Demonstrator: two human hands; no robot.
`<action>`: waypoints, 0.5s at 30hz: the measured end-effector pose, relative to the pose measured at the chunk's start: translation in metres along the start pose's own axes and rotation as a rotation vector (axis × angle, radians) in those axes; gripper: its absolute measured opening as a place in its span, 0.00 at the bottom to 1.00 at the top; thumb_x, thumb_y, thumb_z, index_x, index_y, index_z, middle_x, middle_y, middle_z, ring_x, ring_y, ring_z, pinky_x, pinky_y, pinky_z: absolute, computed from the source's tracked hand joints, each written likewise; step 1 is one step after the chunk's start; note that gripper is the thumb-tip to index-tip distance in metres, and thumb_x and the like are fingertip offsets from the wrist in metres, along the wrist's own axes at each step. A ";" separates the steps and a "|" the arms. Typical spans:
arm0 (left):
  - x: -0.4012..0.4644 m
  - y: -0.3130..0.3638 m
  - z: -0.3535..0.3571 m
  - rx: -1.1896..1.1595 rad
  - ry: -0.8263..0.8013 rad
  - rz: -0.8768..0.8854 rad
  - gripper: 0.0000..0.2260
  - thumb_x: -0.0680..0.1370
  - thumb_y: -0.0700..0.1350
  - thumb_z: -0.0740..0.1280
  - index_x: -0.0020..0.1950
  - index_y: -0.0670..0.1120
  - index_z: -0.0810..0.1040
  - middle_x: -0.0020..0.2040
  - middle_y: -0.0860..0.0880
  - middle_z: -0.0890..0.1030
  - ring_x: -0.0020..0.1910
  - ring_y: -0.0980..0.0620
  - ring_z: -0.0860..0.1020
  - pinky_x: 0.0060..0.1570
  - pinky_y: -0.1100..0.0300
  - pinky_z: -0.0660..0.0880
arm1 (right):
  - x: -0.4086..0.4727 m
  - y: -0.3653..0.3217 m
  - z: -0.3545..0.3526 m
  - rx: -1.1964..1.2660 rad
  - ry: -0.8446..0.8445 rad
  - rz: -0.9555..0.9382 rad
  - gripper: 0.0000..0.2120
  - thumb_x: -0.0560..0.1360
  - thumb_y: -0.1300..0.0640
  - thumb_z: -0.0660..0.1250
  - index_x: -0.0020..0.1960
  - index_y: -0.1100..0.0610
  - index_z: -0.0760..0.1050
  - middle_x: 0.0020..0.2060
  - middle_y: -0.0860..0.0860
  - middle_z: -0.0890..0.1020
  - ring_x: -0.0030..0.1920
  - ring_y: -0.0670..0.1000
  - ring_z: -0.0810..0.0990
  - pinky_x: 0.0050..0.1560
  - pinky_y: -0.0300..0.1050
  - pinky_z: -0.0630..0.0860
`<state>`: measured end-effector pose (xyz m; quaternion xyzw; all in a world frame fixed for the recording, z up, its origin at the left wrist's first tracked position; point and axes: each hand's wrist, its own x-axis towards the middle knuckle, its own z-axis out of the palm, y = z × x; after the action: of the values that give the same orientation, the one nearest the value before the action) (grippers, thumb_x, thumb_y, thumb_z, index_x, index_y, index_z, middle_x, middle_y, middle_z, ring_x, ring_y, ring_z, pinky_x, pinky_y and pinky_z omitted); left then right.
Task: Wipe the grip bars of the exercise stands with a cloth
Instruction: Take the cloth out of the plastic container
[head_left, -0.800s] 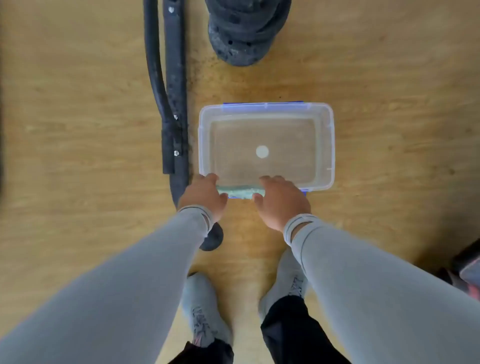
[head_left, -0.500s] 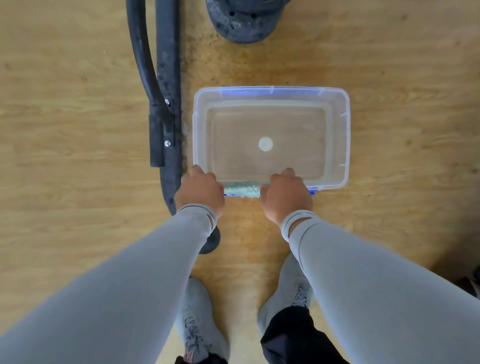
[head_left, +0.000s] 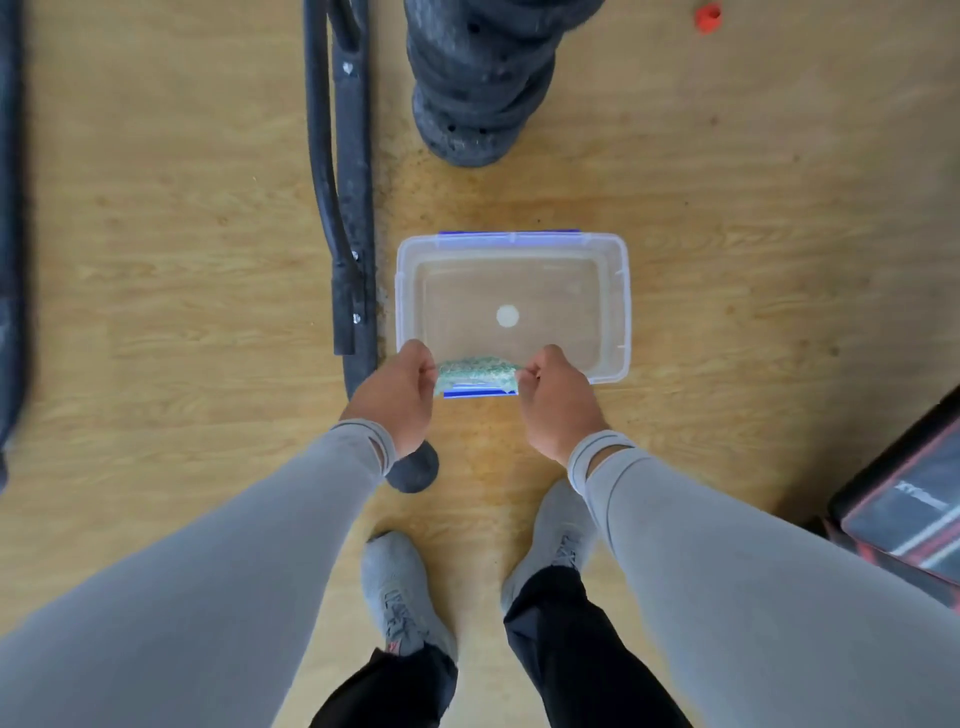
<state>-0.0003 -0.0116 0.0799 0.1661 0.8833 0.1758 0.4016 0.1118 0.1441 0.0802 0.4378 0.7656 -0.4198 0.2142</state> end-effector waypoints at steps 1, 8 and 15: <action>-0.018 0.012 -0.020 -0.055 0.012 0.008 0.07 0.83 0.43 0.56 0.47 0.52 0.69 0.40 0.47 0.77 0.32 0.50 0.74 0.32 0.55 0.74 | -0.020 -0.012 -0.017 0.026 -0.001 -0.017 0.06 0.85 0.55 0.57 0.52 0.57 0.69 0.39 0.51 0.78 0.34 0.49 0.75 0.31 0.43 0.69; -0.171 0.114 -0.184 -0.276 0.075 0.070 0.03 0.81 0.41 0.65 0.49 0.48 0.75 0.42 0.53 0.78 0.36 0.54 0.74 0.33 0.64 0.68 | -0.184 -0.114 -0.158 0.135 -0.021 -0.112 0.08 0.83 0.52 0.62 0.47 0.53 0.71 0.44 0.51 0.79 0.40 0.49 0.76 0.36 0.43 0.69; -0.339 0.187 -0.335 -0.298 0.099 0.082 0.11 0.78 0.41 0.71 0.60 0.49 0.79 0.49 0.54 0.78 0.44 0.53 0.77 0.42 0.64 0.72 | -0.375 -0.222 -0.273 0.121 0.073 -0.299 0.07 0.81 0.53 0.67 0.48 0.56 0.77 0.44 0.49 0.81 0.40 0.47 0.78 0.37 0.40 0.69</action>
<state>-0.0181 -0.0537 0.5900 0.1318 0.8587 0.3289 0.3702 0.1312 0.1278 0.5938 0.3462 0.8027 -0.4764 0.0948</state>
